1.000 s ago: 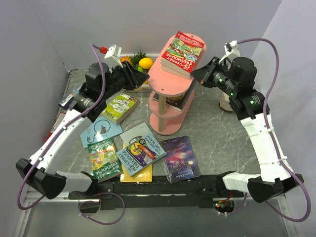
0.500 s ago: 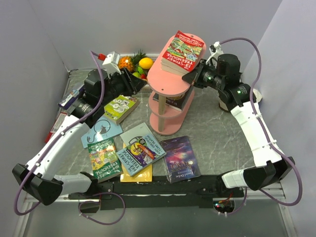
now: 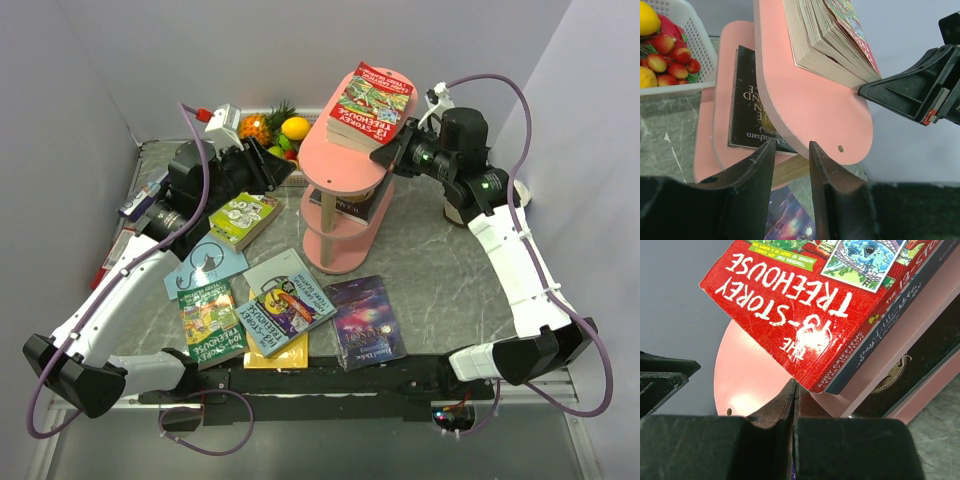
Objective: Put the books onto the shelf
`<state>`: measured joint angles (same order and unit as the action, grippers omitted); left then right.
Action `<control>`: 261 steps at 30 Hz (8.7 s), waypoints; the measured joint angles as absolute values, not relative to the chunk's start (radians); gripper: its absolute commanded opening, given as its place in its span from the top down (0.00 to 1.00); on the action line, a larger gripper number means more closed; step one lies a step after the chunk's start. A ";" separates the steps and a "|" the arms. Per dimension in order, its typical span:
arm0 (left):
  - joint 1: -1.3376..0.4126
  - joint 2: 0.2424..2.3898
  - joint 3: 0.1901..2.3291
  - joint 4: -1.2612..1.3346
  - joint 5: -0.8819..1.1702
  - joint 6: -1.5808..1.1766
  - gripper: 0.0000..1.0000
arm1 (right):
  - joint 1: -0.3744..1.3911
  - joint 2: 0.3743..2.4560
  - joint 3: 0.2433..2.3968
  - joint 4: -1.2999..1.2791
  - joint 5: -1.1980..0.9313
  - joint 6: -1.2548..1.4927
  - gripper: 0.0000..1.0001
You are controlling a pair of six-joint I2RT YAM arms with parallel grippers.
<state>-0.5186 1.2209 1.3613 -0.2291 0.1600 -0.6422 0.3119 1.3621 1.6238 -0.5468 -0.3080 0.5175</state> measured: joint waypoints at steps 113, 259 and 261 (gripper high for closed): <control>-0.910 0.736 0.484 -0.372 -0.278 -1.111 0.69 | 0.756 0.634 0.080 0.361 -0.298 1.042 1.00; -0.475 0.998 1.051 -0.292 -0.083 -0.806 0.57 | -0.097 1.491 1.672 0.233 -0.793 1.417 1.00; -0.458 1.009 1.052 -0.290 -0.066 -0.805 0.57 | -0.099 1.502 1.705 0.213 -0.816 1.417 0.99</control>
<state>-0.4580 1.0088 1.0515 -0.2897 -0.0658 -0.8051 -0.0990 1.5024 1.7050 0.2134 -0.8158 1.4166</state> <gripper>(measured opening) 0.428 0.295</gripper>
